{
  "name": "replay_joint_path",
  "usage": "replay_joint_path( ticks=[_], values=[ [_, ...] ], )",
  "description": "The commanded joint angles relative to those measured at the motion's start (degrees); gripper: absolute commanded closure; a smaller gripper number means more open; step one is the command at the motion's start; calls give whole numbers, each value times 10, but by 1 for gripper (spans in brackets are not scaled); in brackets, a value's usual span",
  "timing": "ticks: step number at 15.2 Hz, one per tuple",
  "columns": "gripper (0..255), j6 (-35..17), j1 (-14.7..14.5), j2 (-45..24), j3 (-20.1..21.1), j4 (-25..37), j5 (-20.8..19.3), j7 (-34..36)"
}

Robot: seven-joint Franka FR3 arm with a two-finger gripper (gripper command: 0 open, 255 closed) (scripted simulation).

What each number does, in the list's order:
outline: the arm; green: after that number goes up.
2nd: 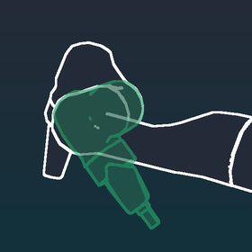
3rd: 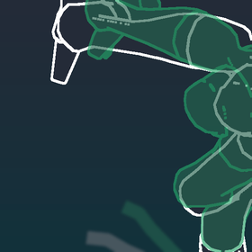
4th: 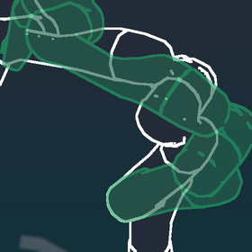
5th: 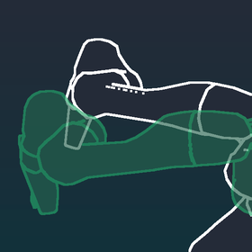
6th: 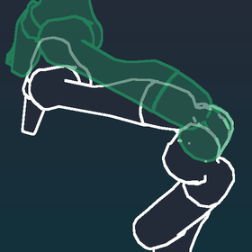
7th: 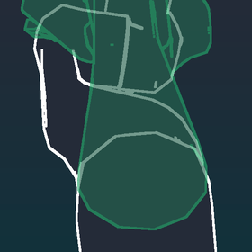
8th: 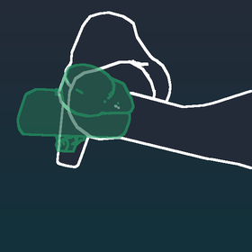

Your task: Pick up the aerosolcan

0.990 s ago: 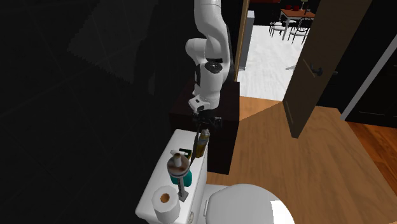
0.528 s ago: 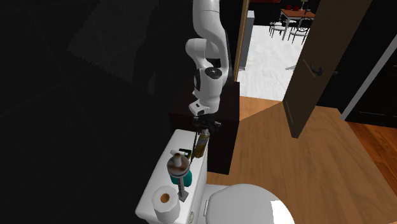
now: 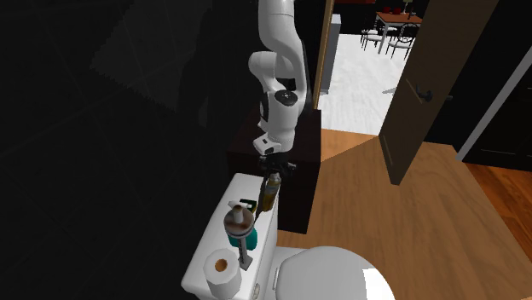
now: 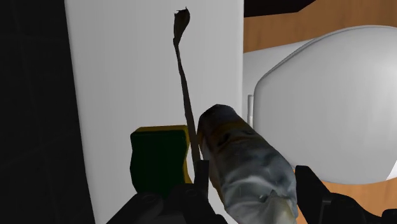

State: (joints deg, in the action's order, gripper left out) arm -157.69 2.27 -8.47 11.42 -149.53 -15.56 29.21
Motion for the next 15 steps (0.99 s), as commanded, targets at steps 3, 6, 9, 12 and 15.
replay_joint_path(
  ticks=[3,6,9,12,15],
  values=[
    [255,23,5,26,9,-3,25,-20],
    [255,48,6,54,15,-4,48,-38],
    [255,73,6,80,18,-4,69,-54],
    [255,98,4,105,20,-2,86,-68],
    [255,125,2,129,20,2,100,-80]
  ],
)
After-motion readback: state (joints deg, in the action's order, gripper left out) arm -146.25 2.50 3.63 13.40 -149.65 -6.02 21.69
